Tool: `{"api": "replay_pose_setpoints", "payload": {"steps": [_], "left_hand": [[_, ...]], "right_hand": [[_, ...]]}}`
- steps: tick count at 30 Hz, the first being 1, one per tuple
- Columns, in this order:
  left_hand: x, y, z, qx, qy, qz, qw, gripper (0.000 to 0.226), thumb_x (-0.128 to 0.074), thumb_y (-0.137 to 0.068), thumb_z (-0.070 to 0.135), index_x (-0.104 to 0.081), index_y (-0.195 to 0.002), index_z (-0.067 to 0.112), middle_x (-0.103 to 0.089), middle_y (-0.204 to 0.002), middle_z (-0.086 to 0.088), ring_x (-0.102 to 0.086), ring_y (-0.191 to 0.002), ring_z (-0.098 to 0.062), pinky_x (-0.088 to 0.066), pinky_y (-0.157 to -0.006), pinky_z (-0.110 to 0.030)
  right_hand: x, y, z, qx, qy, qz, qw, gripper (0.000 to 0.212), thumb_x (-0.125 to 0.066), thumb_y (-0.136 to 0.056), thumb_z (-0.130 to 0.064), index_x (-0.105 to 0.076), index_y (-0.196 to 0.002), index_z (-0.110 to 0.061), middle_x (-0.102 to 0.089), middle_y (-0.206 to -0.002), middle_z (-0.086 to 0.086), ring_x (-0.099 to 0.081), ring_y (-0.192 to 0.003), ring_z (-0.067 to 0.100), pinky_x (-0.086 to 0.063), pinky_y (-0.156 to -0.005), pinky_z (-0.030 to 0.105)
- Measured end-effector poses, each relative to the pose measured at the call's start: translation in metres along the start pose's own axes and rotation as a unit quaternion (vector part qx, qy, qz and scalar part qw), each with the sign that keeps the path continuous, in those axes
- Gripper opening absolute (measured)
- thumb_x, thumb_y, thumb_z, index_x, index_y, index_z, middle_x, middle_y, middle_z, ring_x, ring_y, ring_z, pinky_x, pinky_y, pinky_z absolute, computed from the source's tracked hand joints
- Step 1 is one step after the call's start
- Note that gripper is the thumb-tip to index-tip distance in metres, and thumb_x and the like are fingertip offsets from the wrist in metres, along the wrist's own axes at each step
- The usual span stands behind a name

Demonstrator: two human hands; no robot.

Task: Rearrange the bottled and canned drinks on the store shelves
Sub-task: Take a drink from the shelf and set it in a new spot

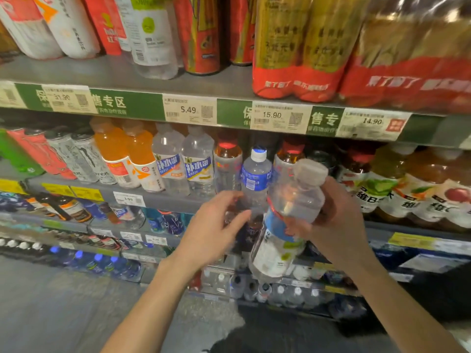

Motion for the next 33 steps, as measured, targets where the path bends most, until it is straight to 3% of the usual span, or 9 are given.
{"api": "replay_pose_setpoints", "payload": {"steps": [3, 8, 11, 15, 20, 22, 24, 28, 33], "left_hand": [[-0.005, -0.012, 0.010, -0.010, -0.050, 0.038, 0.998, 0.043, -0.065, -0.096, 0.027, -0.054, -0.136, 0.020, -0.060, -0.133, 0.006, -0.058, -0.113, -0.008, -0.046, -0.099, -0.030], [-0.008, -0.043, 0.026, -0.031, -0.120, 0.034, 0.992, 0.068, -0.063, -0.096, 0.023, -0.029, -0.155, 0.025, -0.028, -0.162, 0.009, -0.039, -0.142, -0.015, -0.045, -0.108, -0.039], [-0.010, -0.065, 0.032, -0.003, -0.160, 0.009, 0.987, 0.072, -0.061, -0.098, 0.026, -0.021, -0.159, 0.023, -0.020, -0.166, 0.001, -0.037, -0.145, -0.026, -0.043, -0.110, -0.045], [-0.012, -0.074, 0.037, -0.026, -0.195, 0.044, 0.979, 0.060, -0.060, -0.097, 0.029, -0.034, -0.150, 0.018, -0.038, -0.148, -0.002, -0.061, -0.112, -0.038, -0.053, -0.086, -0.052], [-0.022, -0.073, 0.060, -0.079, -0.234, 0.095, 0.964, 0.052, -0.060, -0.095, 0.032, -0.043, -0.141, 0.015, -0.046, -0.133, -0.004, -0.064, -0.098, -0.035, -0.055, -0.063, -0.049], [-0.029, -0.078, 0.071, -0.083, -0.223, 0.090, 0.967, 0.053, -0.062, -0.094, 0.033, -0.044, -0.140, 0.015, -0.047, -0.128, -0.005, -0.063, -0.098, -0.036, -0.054, -0.062, -0.048], [-0.034, -0.083, 0.081, -0.075, -0.214, 0.080, 0.971, 0.051, -0.062, -0.093, 0.036, -0.044, -0.137, 0.015, -0.049, -0.122, -0.005, -0.063, -0.097, -0.037, -0.054, -0.066, -0.047], [-0.042, -0.094, 0.091, -0.043, -0.222, 0.069, 0.972, 0.045, -0.059, -0.096, 0.047, -0.049, -0.127, 0.015, -0.054, -0.114, -0.007, -0.062, -0.098, -0.035, -0.046, -0.073, -0.041], [-0.043, -0.107, 0.083, -0.009, -0.183, 0.099, 0.978, 0.048, -0.058, -0.094, 0.055, -0.056, -0.111, 0.011, -0.060, -0.101, -0.011, -0.059, -0.101, -0.035, -0.046, -0.079, -0.043]], "right_hand": [[0.015, -0.002, 0.016, -0.016, 0.000, -0.012, 1.000, 0.069, -0.090, -0.065, 0.000, -0.060, -0.115, -0.037, -0.070, -0.104, -0.031, -0.068, -0.098, -0.005, -0.053, -0.074, 0.010], [0.028, -0.005, 0.027, -0.026, -0.025, -0.013, 0.999, 0.069, -0.087, -0.053, -0.032, -0.062, -0.117, -0.032, -0.072, -0.104, -0.023, -0.069, -0.097, -0.002, -0.051, -0.074, 0.011], [0.033, -0.007, 0.030, -0.016, -0.008, -0.014, 1.000, 0.068, -0.094, -0.058, -0.008, -0.060, -0.112, -0.033, -0.072, -0.098, -0.029, -0.067, -0.092, -0.008, -0.049, -0.072, 0.008], [0.038, -0.011, 0.032, -0.007, 0.030, -0.006, 1.000, 0.068, -0.089, -0.064, 0.000, -0.056, -0.108, -0.039, -0.067, -0.094, -0.040, -0.064, -0.091, -0.016, -0.047, -0.070, 0.004], [0.044, -0.012, 0.036, 0.018, 0.063, 0.035, 0.997, 0.066, -0.092, -0.056, -0.044, -0.056, -0.109, -0.058, -0.068, -0.099, -0.022, -0.065, -0.093, 0.001, -0.052, -0.077, 0.021], [0.049, -0.010, 0.039, 0.020, 0.050, 0.056, 0.997, 0.066, -0.086, -0.054, -0.057, -0.058, -0.113, -0.053, -0.068, -0.101, -0.022, -0.064, -0.096, 0.004, -0.052, -0.081, 0.023], [0.055, -0.008, 0.037, 0.026, 0.045, 0.079, 0.996, 0.062, -0.085, -0.057, -0.058, -0.058, -0.112, -0.052, -0.068, -0.103, -0.025, -0.064, -0.098, 0.000, -0.051, -0.081, 0.016], [0.070, -0.003, 0.034, 0.042, 0.070, 0.098, 0.992, 0.056, -0.092, -0.066, -0.038, -0.056, -0.109, -0.041, -0.065, -0.102, -0.037, -0.062, -0.097, -0.011, -0.048, -0.074, 0.005], [0.082, 0.006, 0.039, 0.052, 0.095, 0.090, 0.990, 0.074, -0.096, -0.058, -0.024, -0.054, -0.109, -0.058, -0.062, -0.103, -0.042, -0.060, -0.097, -0.013, -0.050, -0.073, 0.005]]}}
Point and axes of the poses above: each hand's wrist, its own y-axis away from the middle knuckle, its own x-axis out of the back of the hand, z = x × y, the point moved 2 cm from there along -y, towards the middle knuckle
